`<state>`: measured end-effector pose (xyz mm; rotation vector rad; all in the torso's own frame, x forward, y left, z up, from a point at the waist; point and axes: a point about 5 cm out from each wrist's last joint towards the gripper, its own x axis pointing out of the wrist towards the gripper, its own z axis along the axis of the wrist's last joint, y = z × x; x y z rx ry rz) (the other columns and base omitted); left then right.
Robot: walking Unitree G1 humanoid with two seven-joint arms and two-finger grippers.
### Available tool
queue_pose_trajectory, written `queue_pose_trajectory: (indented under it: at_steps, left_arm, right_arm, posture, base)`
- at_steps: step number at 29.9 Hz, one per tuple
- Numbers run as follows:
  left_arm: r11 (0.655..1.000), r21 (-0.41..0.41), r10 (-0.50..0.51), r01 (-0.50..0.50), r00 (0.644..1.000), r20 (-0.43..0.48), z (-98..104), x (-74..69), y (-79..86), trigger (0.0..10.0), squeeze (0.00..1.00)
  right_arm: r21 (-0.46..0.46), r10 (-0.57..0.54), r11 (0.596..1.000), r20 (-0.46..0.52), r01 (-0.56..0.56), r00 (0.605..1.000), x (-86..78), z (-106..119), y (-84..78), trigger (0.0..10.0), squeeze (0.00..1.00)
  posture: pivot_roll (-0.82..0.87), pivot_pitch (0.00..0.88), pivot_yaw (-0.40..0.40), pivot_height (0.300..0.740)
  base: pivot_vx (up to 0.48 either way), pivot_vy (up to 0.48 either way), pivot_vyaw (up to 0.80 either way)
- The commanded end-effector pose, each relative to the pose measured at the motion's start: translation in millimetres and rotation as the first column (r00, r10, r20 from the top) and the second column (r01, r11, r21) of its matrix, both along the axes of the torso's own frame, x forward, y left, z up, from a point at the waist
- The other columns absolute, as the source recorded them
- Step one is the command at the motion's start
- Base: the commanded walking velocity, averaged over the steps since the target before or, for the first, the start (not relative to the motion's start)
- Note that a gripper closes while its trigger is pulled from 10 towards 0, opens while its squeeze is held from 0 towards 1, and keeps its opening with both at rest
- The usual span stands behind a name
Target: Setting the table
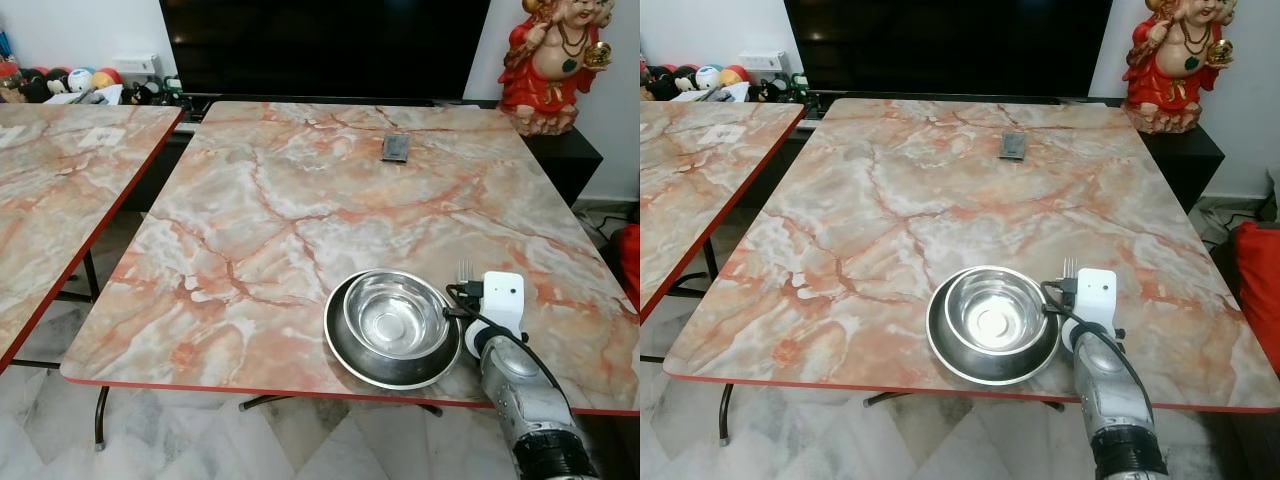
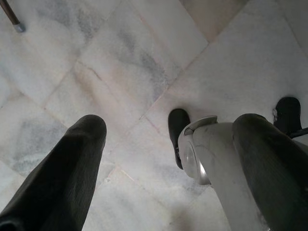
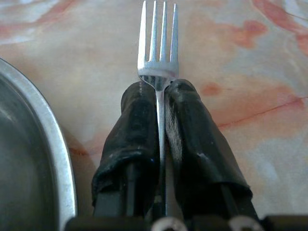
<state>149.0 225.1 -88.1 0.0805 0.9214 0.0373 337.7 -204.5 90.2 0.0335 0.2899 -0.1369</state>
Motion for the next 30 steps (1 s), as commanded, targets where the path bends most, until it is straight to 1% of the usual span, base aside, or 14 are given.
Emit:
queue_pose_trajectory:
  at_steps: [1,12,13,14,16,18,19,20,21,22,30]
  left_arm:
    - [1.000,0.005,0.008,-0.008,1.000,-0.030,-2.3,-7.4,4.3,10.0,0.00]
    - [1.000,0.003,0.006,-0.006,1.000,-0.027,-2.2,-6.3,2.9,10.0,0.00]
    - [1.000,0.003,0.006,-0.006,1.000,-0.028,-2.4,-6.6,2.7,10.0,0.00]
    - [1.000,0.003,0.006,-0.006,1.000,-0.028,-2.5,-6.8,2.5,10.0,0.00]
    - [1.000,0.003,0.007,-0.006,1.000,-0.030,-2.8,-7.6,2.2,10.0,0.00]
    - [1.000,0.003,0.006,-0.006,1.000,-0.031,-2.9,-7.8,2.2,10.0,0.00]
    - [1.000,0.003,0.007,-0.006,1.000,-0.031,-2.9,-7.8,2.2,10.0,0.00]
    - [1.000,0.003,0.007,-0.006,1.000,-0.031,-2.9,-7.7,2.2,10.0,0.00]
    - [1.000,0.003,0.006,-0.006,1.000,-0.031,-2.9,-7.7,2.4,10.0,0.00]
    - [1.000,0.003,0.007,-0.007,0.999,-0.031,-2.8,-7.7,2.5,10.0,0.00]
    - [1.000,0.004,0.008,-0.007,0.999,-0.031,-2.7,-7.3,2.6,10.0,0.00]
  right_arm:
    - [0.011,-0.006,1.000,0.003,0.006,1.000,1.7,0.7,1.2,10.0,0.00]
    - [0.004,0.000,1.000,-0.003,0.000,1.000,2.2,0.3,1.0,10.0,0.00]
    - [0.006,0.004,1.000,-0.004,-0.004,1.000,2.2,0.0,1.6,10.0,0.07]
    - [0.008,0.007,1.000,-0.005,-0.007,1.000,2.2,-0.2,2.0,10.0,0.07]
    - [0.005,0.010,1.000,-0.009,-0.010,1.000,2.0,-0.8,2.6,10.0,0.78]
    - [0.001,0.010,1.000,-0.010,-0.010,1.000,2.0,-1.0,2.7,10.0,0.78]
    - [0.000,0.009,1.000,-0.011,-0.009,1.000,2.0,-1.1,2.5,10.0,0.64]
    - [-0.001,0.008,1.000,-0.011,-0.008,1.000,2.0,-1.1,2.4,10.0,0.64]
    - [-0.003,0.006,1.000,-0.011,-0.006,1.000,2.0,-1.1,2.3,10.0,0.03]
    - [-0.003,0.006,1.000,-0.011,-0.006,1.000,2.1,-1.1,2.3,10.0,0.00]
    - [-0.010,-0.002,1.000,-0.001,0.002,1.000,2.3,0.0,1.2,10.0,0.00]
  posture:
    - [0.00,0.105,0.021,0.740]
    - [0.00,0.105,0.019,0.740]
    - [0.00,0.104,0.019,0.740]
    - [0.00,0.104,0.019,0.740]
    - [0.00,0.104,0.019,0.740]
    - [0.00,0.104,0.019,0.740]
    - [0.00,0.105,0.019,0.740]
    - [0.00,0.105,0.019,0.740]
    - [0.00,0.105,0.020,0.740]
    - [0.00,0.105,0.020,0.740]
    - [0.00,0.103,0.020,0.740]
  base:
    - [0.000,0.000,0.00]
    - [0.000,0.000,0.00]
    - [0.000,0.000,0.00]
    - [0.000,0.000,0.00]
    - [0.000,0.000,0.00]
    - [0.000,0.000,0.00]
    - [0.000,0.000,0.00]
    - [0.000,0.000,0.00]
    - [0.000,0.000,0.00]
    - [0.000,0.000,0.00]
    - [0.000,0.000,0.00]
